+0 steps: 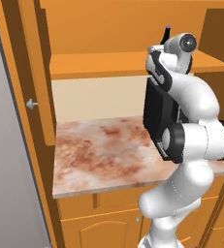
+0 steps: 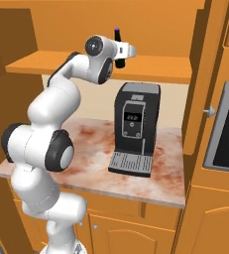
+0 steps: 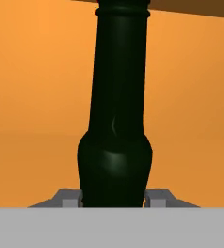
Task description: Sort all alcoholic drinks to one cabinet, and non-alcoholic drinks to the other.
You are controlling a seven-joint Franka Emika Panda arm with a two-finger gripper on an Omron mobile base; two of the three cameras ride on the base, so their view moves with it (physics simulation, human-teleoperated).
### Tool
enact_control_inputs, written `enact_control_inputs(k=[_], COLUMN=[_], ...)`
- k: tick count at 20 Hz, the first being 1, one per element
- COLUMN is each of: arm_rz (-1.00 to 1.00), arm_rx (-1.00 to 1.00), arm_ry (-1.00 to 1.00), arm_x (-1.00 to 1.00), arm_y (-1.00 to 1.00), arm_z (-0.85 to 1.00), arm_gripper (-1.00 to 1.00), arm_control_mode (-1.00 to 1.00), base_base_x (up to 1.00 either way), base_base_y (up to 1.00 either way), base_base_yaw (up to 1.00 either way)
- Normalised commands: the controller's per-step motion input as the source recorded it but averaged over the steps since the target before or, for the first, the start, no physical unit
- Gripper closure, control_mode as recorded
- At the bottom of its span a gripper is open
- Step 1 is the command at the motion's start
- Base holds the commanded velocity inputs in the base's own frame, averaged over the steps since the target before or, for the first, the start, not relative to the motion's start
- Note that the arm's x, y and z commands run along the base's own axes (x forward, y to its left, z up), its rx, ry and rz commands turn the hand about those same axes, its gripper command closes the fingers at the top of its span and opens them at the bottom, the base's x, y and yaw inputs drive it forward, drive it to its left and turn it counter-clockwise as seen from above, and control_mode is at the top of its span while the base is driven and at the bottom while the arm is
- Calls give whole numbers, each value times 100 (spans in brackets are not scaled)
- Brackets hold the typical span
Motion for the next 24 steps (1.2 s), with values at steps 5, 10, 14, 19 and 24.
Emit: enact_control_inputs(k=[5,10,14,19,24], arm_rz=[4,6,5,3,1], arm_rx=[0,0,0,0,0], arm_ry=[0,2,3,2,0], arm_x=[45,34,34,40,37], arm_y=[0,0,0,0,0], arm_z=[-39,-46,-52,-27,-4], arm_gripper=[100,100,-100,-100,-100], arm_control_mode=[-100,-100,-100,-100,-100], base_base_x=[0,0,0,0,0], base_base_y=[0,0,0,0,0], base_base_yaw=[0,0,0,0,0])
